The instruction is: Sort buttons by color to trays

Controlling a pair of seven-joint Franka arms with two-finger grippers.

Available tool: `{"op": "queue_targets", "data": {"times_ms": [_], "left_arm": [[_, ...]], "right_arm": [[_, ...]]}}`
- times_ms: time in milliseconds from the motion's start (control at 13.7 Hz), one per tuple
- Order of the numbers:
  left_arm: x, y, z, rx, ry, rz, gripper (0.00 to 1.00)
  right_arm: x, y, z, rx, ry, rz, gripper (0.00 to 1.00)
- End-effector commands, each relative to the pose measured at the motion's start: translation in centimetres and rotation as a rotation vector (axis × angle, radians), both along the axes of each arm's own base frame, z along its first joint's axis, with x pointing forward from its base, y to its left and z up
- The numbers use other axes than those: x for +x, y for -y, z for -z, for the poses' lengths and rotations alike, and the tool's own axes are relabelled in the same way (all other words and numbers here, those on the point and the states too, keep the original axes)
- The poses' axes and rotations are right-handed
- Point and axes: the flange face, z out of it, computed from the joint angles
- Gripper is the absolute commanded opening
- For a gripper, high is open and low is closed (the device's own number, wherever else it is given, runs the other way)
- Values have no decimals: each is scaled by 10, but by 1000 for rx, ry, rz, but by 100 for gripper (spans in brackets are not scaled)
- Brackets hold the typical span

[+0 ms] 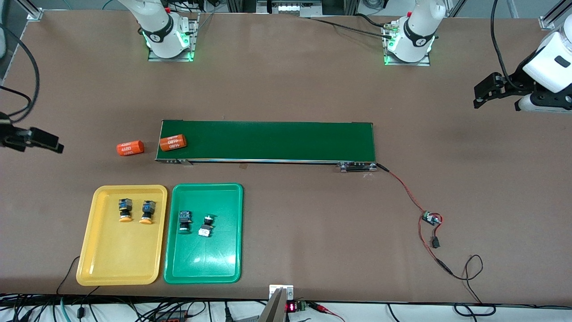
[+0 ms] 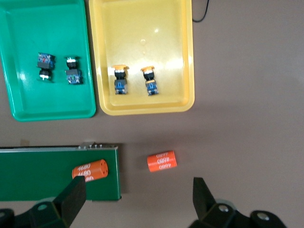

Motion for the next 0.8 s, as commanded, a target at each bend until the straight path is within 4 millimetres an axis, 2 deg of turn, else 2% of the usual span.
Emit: {"op": "queue_targets", "data": {"times_ms": [0, 220, 439, 732], "left_arm": [[2, -2, -5, 8, -7, 9, 100], [2, -2, -5, 7, -5, 9, 100], [2, -3, -5, 9, -13, 8, 100], [1, -3, -4, 9, -19, 8, 100]], "right_arm": [[-17, -2, -4, -15, -39, -8, 100], [-25, -4, -1, -9, -102, 1, 100], [-33, -15, -10, -55, -74, -31, 100], [-48, -21, -9, -63, -21, -35, 100]]}}
